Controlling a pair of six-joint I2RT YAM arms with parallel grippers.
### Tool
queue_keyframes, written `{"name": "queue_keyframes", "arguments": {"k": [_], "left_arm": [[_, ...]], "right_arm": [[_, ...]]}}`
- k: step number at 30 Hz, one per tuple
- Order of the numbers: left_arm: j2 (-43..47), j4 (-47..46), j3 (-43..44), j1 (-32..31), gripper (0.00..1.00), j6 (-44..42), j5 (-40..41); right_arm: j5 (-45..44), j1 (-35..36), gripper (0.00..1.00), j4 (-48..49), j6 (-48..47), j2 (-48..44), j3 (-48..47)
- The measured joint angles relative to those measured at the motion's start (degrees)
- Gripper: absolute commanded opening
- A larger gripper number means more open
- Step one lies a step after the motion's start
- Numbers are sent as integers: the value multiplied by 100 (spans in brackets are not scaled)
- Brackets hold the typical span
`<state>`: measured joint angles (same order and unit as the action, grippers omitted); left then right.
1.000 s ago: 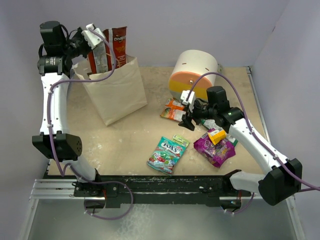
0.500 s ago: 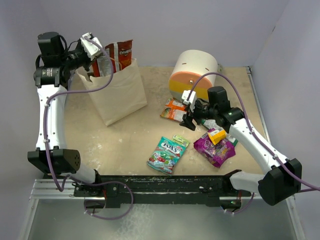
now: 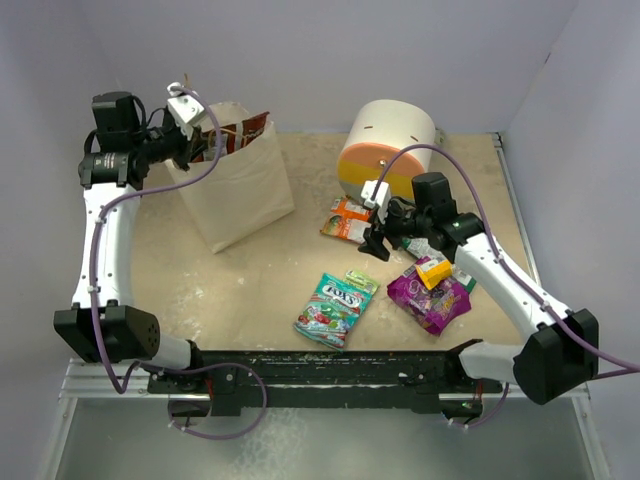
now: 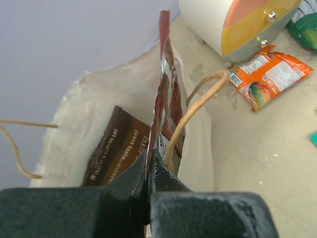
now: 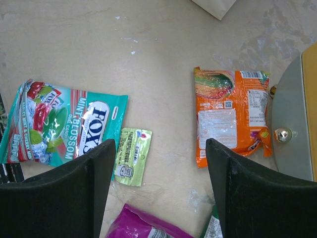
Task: Place the snacks into the paper bag
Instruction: Place the snack in the paper bag.
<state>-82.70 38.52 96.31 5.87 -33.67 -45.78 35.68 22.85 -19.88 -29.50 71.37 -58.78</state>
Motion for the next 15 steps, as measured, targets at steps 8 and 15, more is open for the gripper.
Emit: {"name": "queue_keyframes", "arguments": {"k": [8, 15], "left_arm": [[0, -76, -485, 0, 5, 439, 190], [0, -70, -579, 0, 17, 684, 337]], "right_arm": [[4, 0, 76, 9, 0, 74, 4], [13, 0, 77, 15, 26, 74, 22]]}}
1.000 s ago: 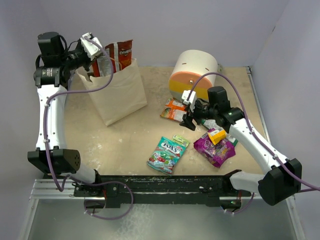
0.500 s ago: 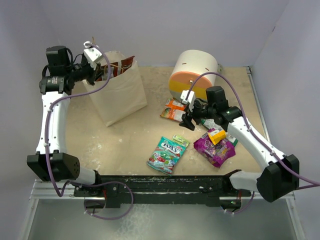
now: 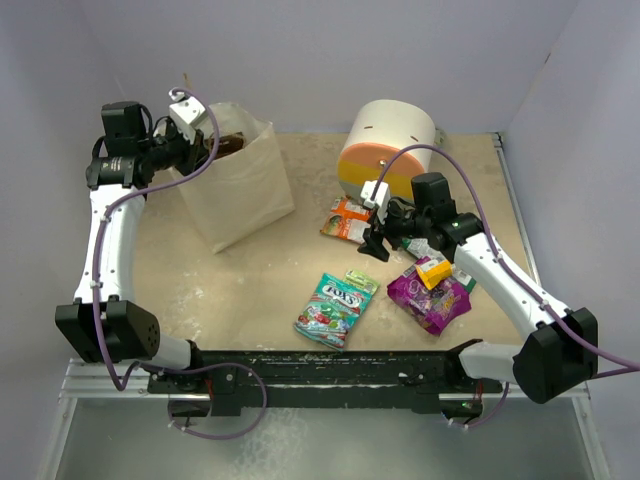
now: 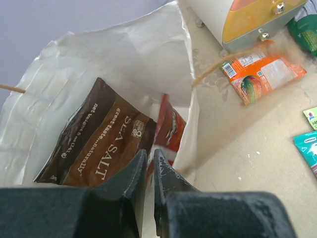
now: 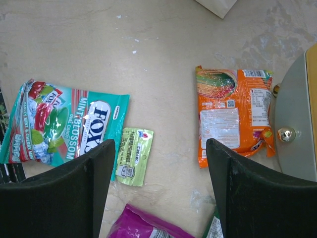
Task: Place the snacks into the paper bag
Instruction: Place the snack in the paper bag, then move the snack to the center of the board.
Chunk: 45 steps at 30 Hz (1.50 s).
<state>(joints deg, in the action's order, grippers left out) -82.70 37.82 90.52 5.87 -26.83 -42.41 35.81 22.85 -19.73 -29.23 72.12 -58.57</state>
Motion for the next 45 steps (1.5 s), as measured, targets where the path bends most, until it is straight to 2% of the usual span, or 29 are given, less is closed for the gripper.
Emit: {"name": "queue_keyframes", "arguments": {"k": [11, 26, 31, 35, 41, 45], "left_arm": [[92, 149, 0, 0, 24, -42, 286], [1421, 376, -44, 0, 60, -420, 1727], [1923, 433, -251, 0, 79, -420, 2118], [2273, 579, -603, 2, 88, -374, 2238], [2660, 990, -1137, 2, 97, -201, 2194], [2922, 1163, -1504, 0, 99, -83, 2096]], "right_arm": [[85, 0, 77, 35, 13, 0, 0], [-203, 0, 77, -17, -22, 0, 2], [-557, 0, 78, -472, -234, -2, 0], [-973, 0, 79, -984, -393, -87, 4], [-1784, 0, 79, -1593, -675, -442, 170], [-2166, 0, 81, -1915, -809, -295, 291]]}}
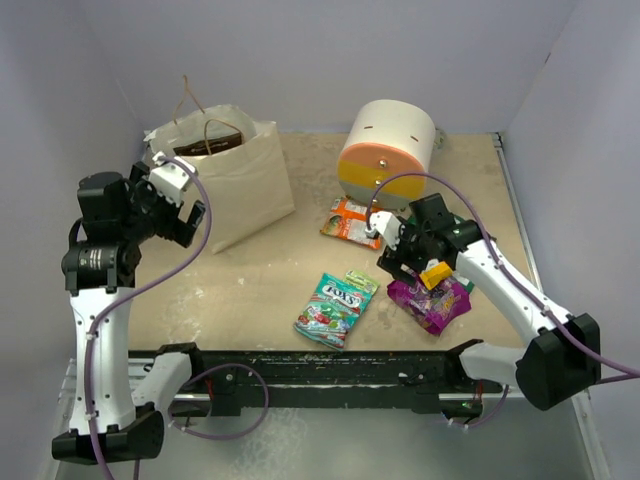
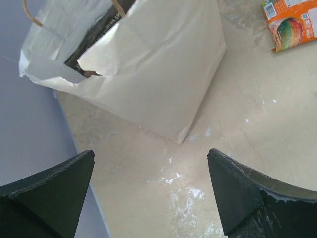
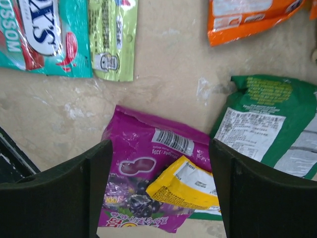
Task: Place the snacks into the paper bag
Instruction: Move the snack to the center of the board.
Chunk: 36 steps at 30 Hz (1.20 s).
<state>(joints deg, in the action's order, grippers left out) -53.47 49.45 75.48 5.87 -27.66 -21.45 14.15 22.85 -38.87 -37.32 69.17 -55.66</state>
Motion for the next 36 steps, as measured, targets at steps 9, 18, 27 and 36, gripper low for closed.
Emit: {"name": "queue_keyframes", "arguments": {"k": [9, 18, 27, 36], "left_arm": [[549, -7, -798, 0, 99, 92, 46], [737, -52, -1331, 201, 99, 160, -2], [643, -190, -1331, 245, 99, 164, -59], [636, -271, -1401, 317, 99, 164, -111]], "right_arm": [[-420, 243, 83, -177, -57, 109, 448], [-1268, 1086, 83, 221, 278, 295, 931], [-1770, 1123, 67, 651, 380, 520, 1117], [-1438, 1187, 34, 957, 328, 728, 1158]]}}
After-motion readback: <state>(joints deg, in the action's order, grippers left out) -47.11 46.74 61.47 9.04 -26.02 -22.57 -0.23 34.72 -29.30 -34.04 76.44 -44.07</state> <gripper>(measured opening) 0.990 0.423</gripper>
